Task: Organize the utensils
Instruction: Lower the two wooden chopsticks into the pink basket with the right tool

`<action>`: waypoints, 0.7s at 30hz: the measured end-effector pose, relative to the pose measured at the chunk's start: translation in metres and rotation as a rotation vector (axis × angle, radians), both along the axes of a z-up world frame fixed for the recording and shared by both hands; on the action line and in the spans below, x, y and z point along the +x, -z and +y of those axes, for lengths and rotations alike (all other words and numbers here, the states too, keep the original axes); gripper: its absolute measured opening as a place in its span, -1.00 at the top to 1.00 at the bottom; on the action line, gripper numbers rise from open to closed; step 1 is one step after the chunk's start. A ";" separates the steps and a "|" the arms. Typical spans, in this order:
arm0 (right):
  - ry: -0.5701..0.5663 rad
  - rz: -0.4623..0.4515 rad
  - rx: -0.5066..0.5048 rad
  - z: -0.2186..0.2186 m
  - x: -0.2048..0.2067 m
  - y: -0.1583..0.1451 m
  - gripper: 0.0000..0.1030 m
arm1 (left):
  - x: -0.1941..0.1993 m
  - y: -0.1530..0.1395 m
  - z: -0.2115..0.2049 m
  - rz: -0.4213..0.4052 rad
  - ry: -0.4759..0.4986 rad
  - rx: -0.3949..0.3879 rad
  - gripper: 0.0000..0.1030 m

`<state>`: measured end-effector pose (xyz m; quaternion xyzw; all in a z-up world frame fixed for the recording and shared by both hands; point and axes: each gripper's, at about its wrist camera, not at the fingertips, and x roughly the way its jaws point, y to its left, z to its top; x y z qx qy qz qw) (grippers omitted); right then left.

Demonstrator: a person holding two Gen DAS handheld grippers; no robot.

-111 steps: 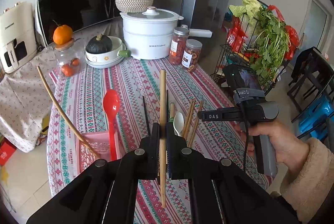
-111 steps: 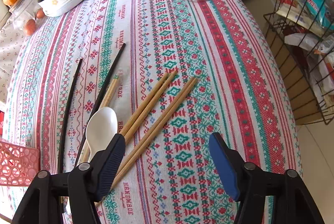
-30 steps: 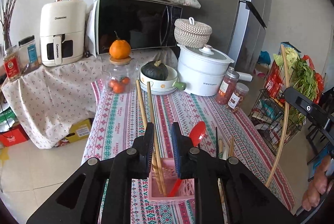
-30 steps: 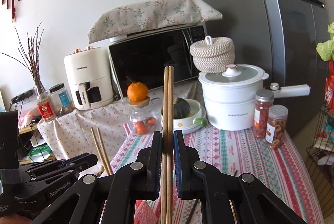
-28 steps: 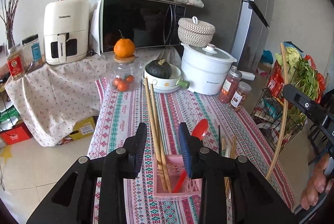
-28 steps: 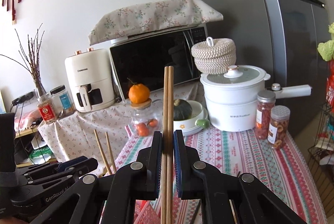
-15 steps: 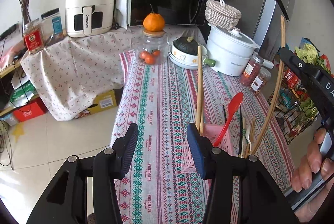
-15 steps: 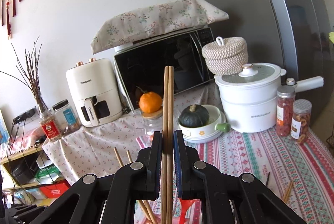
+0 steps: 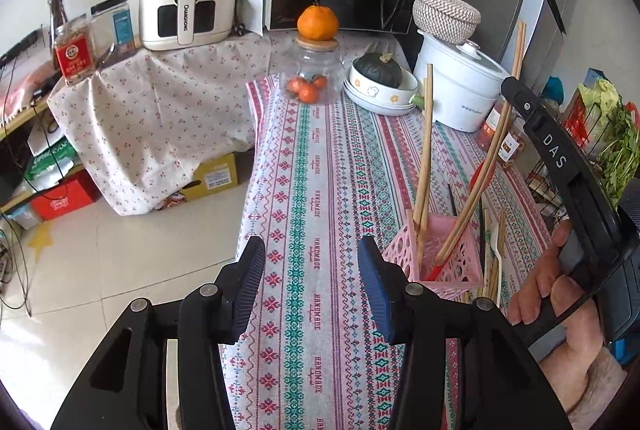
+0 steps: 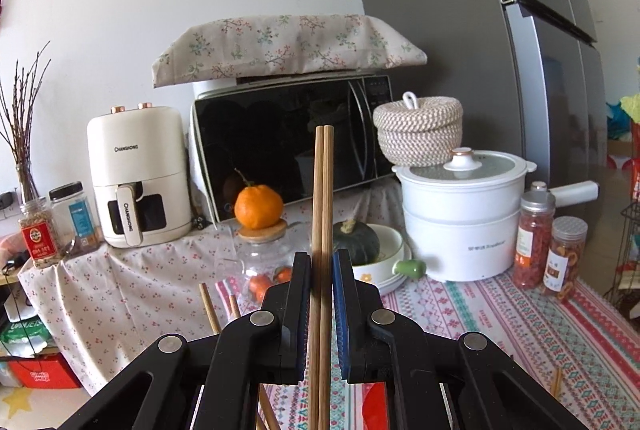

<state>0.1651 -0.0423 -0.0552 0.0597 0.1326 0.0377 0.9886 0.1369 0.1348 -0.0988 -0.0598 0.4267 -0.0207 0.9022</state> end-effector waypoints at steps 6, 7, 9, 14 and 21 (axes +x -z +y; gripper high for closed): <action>0.006 0.072 0.025 -0.004 0.005 0.017 0.80 | 0.000 0.001 0.000 0.003 0.000 0.003 0.01; 0.002 0.096 0.038 -0.005 0.006 0.020 0.79 | 0.000 0.001 0.000 0.003 0.001 0.005 0.01; -0.011 0.136 0.051 -0.005 0.006 0.027 0.77 | 0.000 0.001 -0.001 0.005 0.003 0.009 0.01; -0.072 0.164 0.042 -0.005 -0.002 0.026 0.63 | 0.000 0.001 -0.004 0.006 0.003 0.010 -0.04; -0.129 0.151 0.052 -0.027 -0.021 0.000 0.17 | -0.003 -0.001 -0.015 0.008 0.023 -0.005 -0.21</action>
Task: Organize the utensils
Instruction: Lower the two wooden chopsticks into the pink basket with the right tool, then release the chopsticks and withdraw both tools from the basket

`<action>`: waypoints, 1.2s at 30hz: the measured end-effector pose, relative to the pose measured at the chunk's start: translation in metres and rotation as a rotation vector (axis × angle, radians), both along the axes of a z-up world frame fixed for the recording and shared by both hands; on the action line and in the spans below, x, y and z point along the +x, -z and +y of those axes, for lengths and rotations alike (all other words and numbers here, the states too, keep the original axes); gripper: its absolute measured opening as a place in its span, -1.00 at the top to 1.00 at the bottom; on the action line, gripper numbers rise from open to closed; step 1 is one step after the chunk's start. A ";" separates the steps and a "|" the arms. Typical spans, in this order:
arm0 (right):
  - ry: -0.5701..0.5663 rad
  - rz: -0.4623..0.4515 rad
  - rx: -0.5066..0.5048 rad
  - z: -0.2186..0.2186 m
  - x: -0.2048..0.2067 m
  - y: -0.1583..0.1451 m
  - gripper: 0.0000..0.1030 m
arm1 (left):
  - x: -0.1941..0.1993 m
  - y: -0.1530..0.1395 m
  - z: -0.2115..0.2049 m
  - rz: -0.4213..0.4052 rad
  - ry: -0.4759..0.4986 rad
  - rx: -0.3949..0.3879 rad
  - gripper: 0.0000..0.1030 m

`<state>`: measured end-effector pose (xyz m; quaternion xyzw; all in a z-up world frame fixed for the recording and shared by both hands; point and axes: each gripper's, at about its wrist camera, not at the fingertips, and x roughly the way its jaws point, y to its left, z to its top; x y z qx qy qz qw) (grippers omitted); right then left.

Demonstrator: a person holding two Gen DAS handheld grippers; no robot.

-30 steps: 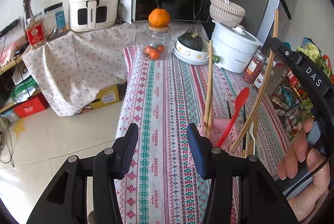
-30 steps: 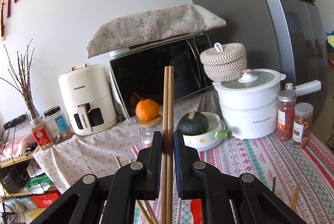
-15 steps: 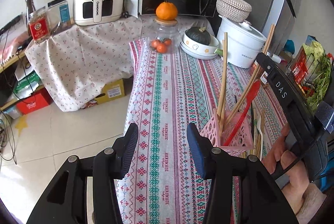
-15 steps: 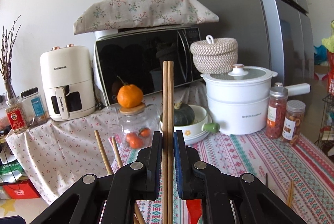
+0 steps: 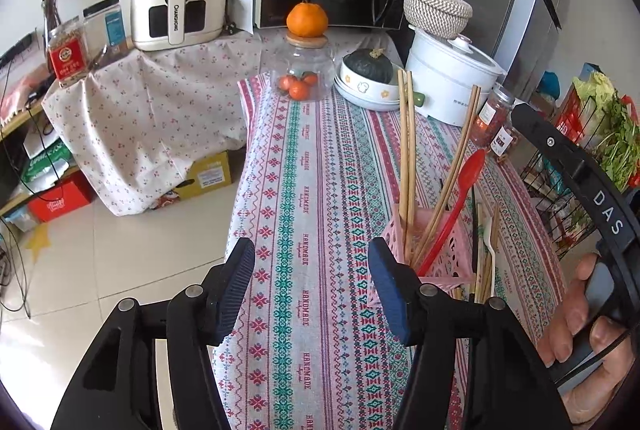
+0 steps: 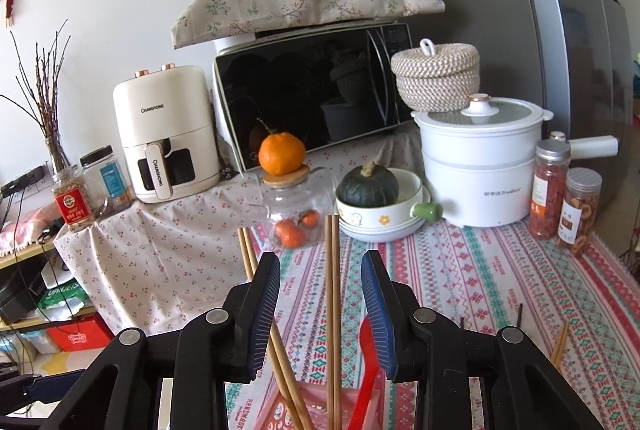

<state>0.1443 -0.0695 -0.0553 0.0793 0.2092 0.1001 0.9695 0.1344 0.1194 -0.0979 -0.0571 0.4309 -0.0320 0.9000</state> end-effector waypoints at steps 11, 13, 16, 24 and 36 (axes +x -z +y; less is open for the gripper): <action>0.033 0.074 0.051 -0.083 -0.023 -0.026 -0.60 | -0.010 -0.008 -0.029 0.006 0.036 -0.006 -0.48; 0.059 0.095 0.061 -0.101 -0.026 -0.028 -0.72 | -0.012 -0.010 -0.036 0.007 0.041 -0.005 -0.54; 0.119 0.108 0.058 -0.129 -0.032 -0.030 -0.88 | -0.014 -0.015 -0.050 0.003 0.059 0.015 -0.58; 0.167 0.231 0.037 -0.187 -0.035 -0.023 -0.95 | -0.024 -0.030 -0.102 -0.019 0.167 0.056 -0.73; 0.216 0.557 0.034 -0.250 -0.007 0.030 -0.95 | 0.004 -0.012 -0.212 0.101 0.352 0.141 -0.73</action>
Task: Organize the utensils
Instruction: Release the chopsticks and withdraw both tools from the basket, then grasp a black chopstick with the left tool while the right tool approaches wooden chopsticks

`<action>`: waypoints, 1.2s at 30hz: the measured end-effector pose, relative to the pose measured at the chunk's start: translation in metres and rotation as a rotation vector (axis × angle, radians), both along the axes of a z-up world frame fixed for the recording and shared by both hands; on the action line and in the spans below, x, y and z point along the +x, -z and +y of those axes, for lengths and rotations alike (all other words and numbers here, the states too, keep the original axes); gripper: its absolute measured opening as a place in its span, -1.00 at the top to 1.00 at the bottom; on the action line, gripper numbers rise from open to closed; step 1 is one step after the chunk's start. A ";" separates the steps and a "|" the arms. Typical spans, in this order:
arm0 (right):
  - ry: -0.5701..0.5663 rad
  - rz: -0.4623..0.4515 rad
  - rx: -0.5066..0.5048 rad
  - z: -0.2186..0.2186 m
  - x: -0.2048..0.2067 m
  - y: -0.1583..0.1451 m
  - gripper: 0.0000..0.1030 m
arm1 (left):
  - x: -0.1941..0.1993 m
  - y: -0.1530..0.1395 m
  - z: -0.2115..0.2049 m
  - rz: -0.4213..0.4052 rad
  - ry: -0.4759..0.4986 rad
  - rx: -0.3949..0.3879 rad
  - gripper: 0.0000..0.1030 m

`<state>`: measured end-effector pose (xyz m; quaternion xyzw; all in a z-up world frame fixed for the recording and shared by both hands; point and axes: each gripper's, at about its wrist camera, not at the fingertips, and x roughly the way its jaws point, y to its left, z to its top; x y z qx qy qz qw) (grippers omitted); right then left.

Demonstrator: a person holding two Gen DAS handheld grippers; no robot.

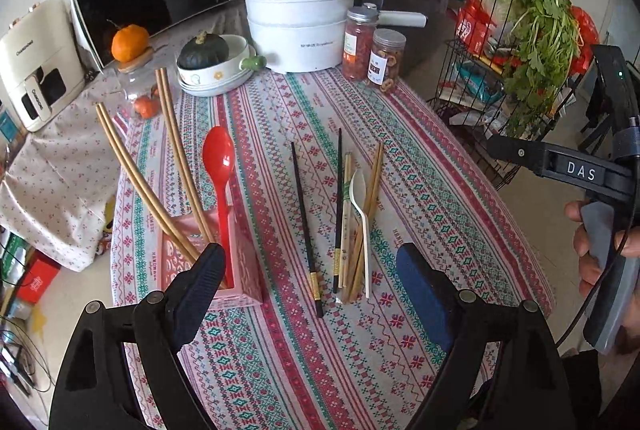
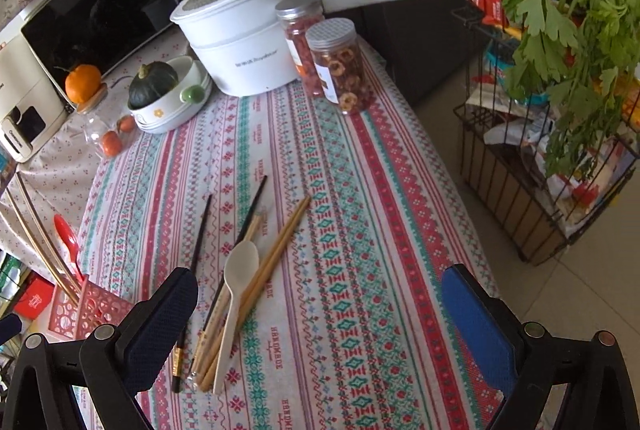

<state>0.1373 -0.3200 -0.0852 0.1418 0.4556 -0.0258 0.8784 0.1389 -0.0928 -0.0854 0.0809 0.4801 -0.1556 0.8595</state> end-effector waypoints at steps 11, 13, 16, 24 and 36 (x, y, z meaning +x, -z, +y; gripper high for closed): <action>0.065 0.110 0.032 -0.048 0.021 0.040 -0.95 | 0.102 0.055 -0.077 0.146 -0.067 0.085 0.02; 0.080 0.096 0.034 -0.052 0.022 0.042 -0.95 | 0.120 0.075 -0.081 0.166 -0.099 0.121 0.19; 0.100 0.116 0.037 -0.055 0.028 0.053 -0.95 | 0.143 0.106 -0.080 0.208 -0.150 0.148 0.38; 0.098 0.115 0.083 -0.059 0.036 0.057 -0.95 | 0.176 0.147 -0.074 0.244 -0.234 0.206 0.44; 0.111 0.112 0.097 -0.061 0.032 0.055 -0.95 | 0.155 0.150 -0.070 0.256 -0.192 0.172 0.89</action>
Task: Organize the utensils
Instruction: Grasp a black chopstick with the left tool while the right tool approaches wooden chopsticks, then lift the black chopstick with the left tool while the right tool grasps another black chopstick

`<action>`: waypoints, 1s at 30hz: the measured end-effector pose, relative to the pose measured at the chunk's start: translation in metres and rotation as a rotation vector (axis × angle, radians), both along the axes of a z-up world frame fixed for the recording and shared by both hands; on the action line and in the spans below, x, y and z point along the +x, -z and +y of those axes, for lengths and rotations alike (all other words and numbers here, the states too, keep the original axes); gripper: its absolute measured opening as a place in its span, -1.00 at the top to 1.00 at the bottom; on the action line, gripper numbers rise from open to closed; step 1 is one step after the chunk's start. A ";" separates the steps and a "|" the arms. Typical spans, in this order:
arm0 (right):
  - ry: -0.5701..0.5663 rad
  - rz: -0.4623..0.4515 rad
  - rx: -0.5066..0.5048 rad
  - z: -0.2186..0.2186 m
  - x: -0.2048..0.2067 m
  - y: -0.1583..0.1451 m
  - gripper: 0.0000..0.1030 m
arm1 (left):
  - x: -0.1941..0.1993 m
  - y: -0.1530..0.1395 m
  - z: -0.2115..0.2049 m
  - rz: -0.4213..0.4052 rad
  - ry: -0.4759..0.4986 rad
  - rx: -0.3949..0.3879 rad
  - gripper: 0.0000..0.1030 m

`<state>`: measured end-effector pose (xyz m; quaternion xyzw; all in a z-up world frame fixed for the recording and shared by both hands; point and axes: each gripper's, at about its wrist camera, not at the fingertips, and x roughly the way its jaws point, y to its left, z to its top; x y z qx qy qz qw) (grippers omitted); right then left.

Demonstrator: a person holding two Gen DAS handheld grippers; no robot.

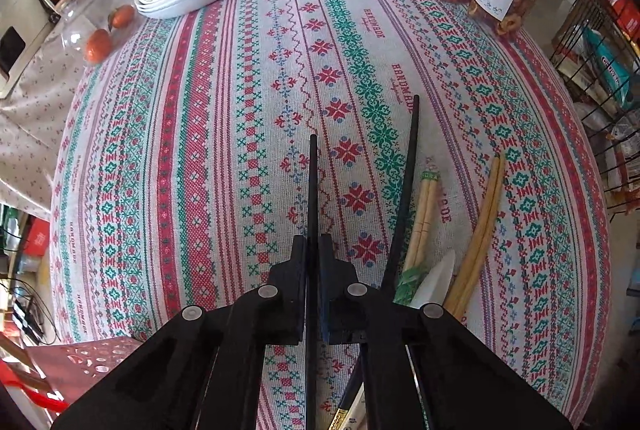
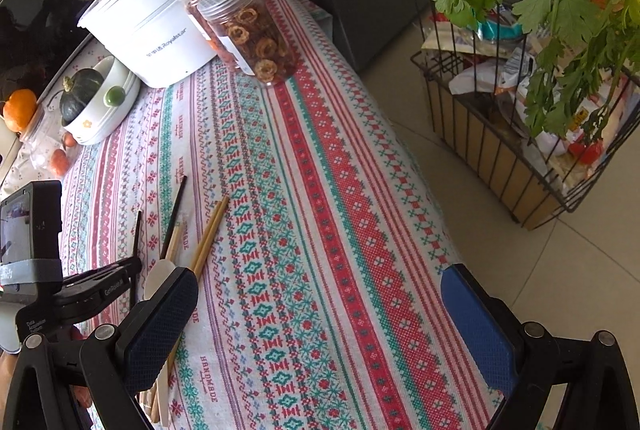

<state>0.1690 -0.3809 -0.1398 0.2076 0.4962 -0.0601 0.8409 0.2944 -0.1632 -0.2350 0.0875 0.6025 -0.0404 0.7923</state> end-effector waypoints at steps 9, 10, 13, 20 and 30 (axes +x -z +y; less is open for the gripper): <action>-0.011 -0.019 -0.007 0.012 -0.006 -0.009 -0.95 | -0.063 -0.079 0.008 -0.159 0.109 -0.129 0.90; -0.016 -0.018 -0.009 0.015 -0.005 -0.010 -0.95 | -0.072 -0.090 0.011 -0.184 0.124 -0.144 0.90; -0.033 -0.017 -0.004 0.026 -0.003 -0.010 -0.95 | -0.100 -0.121 0.028 -0.260 0.162 -0.190 0.90; -0.109 -0.022 0.001 0.059 0.012 -0.007 -0.94 | -0.164 -0.171 0.083 -0.421 0.211 -0.257 0.90; -0.259 0.028 -0.112 0.115 0.068 0.023 -0.46 | -0.188 -0.178 0.158 -0.440 0.137 -0.412 0.90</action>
